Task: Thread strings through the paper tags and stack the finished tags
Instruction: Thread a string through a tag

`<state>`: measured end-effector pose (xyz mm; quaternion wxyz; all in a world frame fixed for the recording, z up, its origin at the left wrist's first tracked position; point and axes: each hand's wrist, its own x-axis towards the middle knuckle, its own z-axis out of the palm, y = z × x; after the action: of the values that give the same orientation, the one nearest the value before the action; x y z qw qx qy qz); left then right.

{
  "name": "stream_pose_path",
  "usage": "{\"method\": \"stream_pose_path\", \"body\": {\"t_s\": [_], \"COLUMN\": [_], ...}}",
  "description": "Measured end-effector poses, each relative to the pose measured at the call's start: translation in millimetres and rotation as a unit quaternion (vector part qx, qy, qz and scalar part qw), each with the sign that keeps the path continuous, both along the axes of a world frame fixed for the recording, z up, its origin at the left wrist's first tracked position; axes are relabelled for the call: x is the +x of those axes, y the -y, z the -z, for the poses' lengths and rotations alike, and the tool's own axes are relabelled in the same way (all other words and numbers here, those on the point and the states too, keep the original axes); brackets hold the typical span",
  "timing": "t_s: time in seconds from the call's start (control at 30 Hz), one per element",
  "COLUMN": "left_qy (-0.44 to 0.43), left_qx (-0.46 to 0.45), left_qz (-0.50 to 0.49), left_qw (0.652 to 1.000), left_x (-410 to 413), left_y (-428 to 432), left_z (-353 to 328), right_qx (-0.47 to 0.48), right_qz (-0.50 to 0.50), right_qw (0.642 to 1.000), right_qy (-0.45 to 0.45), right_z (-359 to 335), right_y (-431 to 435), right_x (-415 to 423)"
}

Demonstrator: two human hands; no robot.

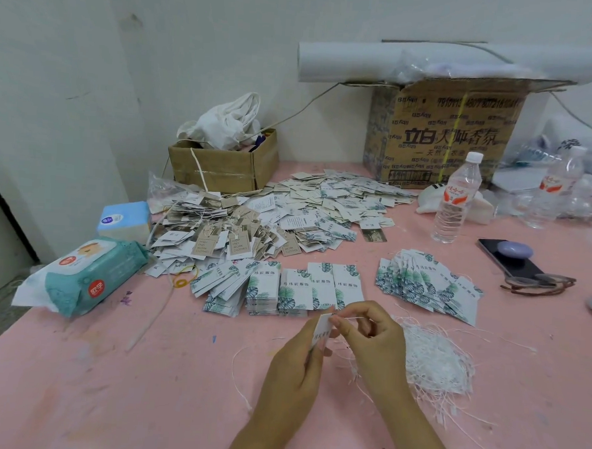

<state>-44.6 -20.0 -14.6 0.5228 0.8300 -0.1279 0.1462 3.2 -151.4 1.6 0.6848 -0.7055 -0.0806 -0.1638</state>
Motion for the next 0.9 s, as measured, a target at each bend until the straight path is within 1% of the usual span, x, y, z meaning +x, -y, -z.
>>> {"method": "stream_pose_path", "body": {"t_s": [0.17,0.4,0.53,0.7,0.8,0.9], "left_qy": [0.005,0.010,-0.009,-0.045,-0.054,-0.054], "left_qx": [-0.005,-0.013,-0.071,-0.160,-0.184,-0.189], "left_qz": [-0.009,0.000,0.024,0.048,0.050,0.042], "left_qw": [1.000,1.000,0.997,0.985,0.980,0.980], "left_x": [1,1,2,4,6,8], "left_y": [-1,-1,1,5,6,6], "left_z": [4,3,-1,-1,3,5], "right_qx": [0.014,0.009,0.021,-0.017,-0.045,-0.042], "right_qz": [-0.007,-0.021,-0.011,0.014,0.016,0.013], "right_qw": [1.000,1.000,1.000,0.998,0.996,0.996], "right_qy": [-0.024,-0.009,0.005,0.058,0.080,0.078], "right_z": [1,1,0,-1,-1,0], "right_y": [-3,-4,-7,-9,-8,-7], "right_x": [1,-2,-5,-9,-9,-9]}}
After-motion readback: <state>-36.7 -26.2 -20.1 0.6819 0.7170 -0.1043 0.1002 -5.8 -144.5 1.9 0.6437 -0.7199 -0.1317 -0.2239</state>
